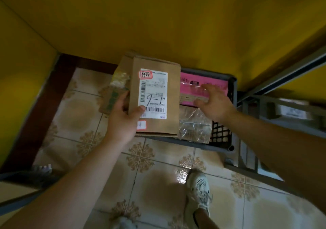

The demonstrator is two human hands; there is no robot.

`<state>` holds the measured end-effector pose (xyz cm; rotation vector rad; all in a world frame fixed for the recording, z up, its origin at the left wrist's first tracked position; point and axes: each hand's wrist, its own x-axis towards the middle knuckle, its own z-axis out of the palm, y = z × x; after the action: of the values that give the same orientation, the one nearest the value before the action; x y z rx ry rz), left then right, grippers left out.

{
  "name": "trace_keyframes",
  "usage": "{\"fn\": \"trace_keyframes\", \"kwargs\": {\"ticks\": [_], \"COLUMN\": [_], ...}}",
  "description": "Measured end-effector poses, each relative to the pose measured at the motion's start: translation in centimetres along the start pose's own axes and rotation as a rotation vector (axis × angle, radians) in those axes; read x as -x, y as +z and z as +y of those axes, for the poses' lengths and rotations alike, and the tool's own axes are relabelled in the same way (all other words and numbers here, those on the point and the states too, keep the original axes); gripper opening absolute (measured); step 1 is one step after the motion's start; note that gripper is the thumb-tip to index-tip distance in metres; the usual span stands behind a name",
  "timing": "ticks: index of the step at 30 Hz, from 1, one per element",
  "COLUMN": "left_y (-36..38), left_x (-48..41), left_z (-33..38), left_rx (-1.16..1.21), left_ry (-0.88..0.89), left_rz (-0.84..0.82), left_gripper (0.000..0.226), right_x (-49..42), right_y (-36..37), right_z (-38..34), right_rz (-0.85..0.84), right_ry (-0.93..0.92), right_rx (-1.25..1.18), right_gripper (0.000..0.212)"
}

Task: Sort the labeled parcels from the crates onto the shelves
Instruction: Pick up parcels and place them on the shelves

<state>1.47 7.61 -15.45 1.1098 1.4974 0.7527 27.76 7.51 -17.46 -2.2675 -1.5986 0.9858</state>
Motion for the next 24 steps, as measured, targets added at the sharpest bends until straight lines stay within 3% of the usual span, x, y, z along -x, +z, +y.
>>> {"fn": "trace_keyframes", "kwargs": {"ticks": [5, 9, 16, 24], "left_y": [2.0, 2.2, 1.5, -0.4], "left_x": [-2.0, -2.4, -3.2, -1.4], "left_z": [0.2, 0.0, -0.5, 2.9], "left_rx": [-0.011, -0.031, -0.048, -0.015], "left_ry": [-0.044, -0.092, -0.133, -0.129], "left_rz": [0.132, 0.173, 0.203, 0.206], "left_gripper": [0.04, 0.041, 0.047, 0.038], "right_x": [-5.9, -8.6, -8.7, -2.7], "right_y": [-0.9, 0.0, 0.0, -5.5], "right_z": [2.1, 3.2, 3.1, -0.4], "right_rz": [-0.113, -0.207, -0.092, 0.126], "right_ry": [-0.05, -0.034, -0.049, 0.066], "right_rx": [0.416, 0.583, 0.536, 0.2], "right_gripper": [0.101, 0.111, 0.104, 0.092]}}
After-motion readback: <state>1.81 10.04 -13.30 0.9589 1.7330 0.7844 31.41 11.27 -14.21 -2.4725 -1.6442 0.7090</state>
